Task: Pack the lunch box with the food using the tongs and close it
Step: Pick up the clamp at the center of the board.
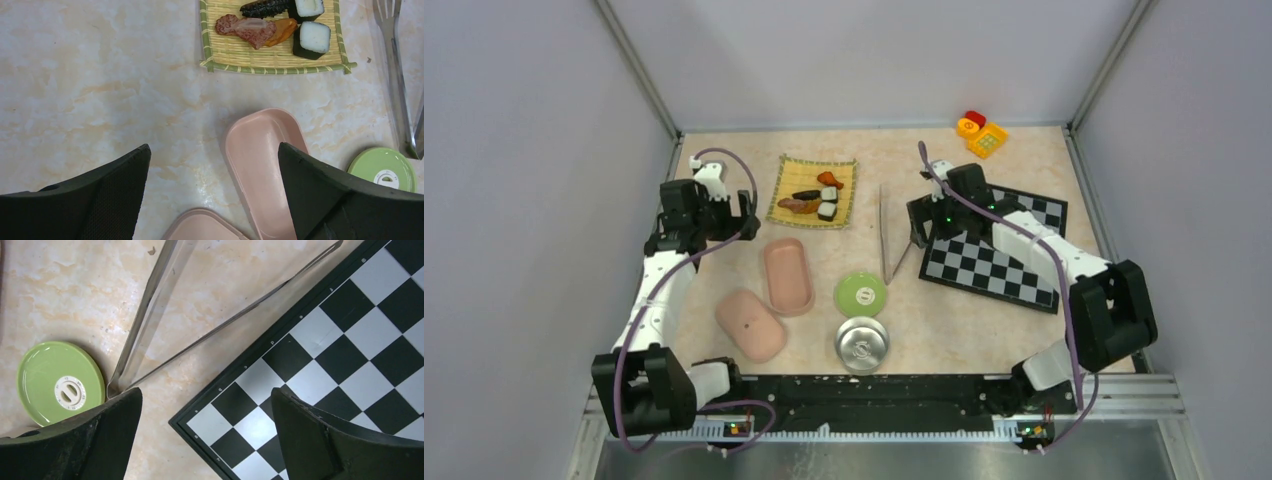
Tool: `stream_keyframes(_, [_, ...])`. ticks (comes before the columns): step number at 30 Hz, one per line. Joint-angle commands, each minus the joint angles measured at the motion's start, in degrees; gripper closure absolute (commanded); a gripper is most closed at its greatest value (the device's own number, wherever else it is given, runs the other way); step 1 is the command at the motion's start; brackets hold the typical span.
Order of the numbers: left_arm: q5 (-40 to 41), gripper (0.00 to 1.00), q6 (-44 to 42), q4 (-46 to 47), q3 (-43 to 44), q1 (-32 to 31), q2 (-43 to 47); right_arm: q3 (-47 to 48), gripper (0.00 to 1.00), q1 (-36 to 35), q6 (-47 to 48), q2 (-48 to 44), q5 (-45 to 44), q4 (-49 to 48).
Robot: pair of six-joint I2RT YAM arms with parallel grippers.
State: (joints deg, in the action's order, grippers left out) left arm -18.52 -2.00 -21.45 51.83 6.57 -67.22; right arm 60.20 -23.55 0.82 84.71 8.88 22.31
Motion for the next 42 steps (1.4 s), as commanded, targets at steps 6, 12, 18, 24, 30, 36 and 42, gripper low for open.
stream_keyframes(6, [4.3,0.01,6.15,2.47,0.39,-0.06,1.77,11.56,0.16,-3.13,-12.36,10.78,-7.83,0.24])
stream_keyframes(12, [9.25,0.01,8.34,3.49,-0.51,-0.06,3.41,15.76,0.26,-3.65,-18.19,16.65,-10.68,2.46])
stream_keyframes(18, [11.99,0.01,11.01,5.09,-1.66,-0.1,4.29,18.25,0.35,-3.82,-23.69,20.56,-13.39,4.76])
stream_keyframes(24, [11.74,0.01,12.25,5.37,-1.67,-0.02,4.2,17.6,0.41,-4.22,-26.78,23.03,-13.52,4.85])
stream_keyframes(30, [12.02,0.01,12.53,5.3,-2.27,-0.06,4.83,19.58,0.46,-4.22,-27.88,26.38,-12.75,5.16])
stream_keyframes(36, [11.33,0.01,11.06,5.1,-1.7,-0.06,4.22,22.36,0.53,-4.22,-29.84,29.52,-12.42,6.06])
stream_keyframes(42, [8.02,0.01,8.74,2.11,1.48,-0.06,2.02,23.27,0.68,-3.13,-31.25,29.99,-12.07,6.28])
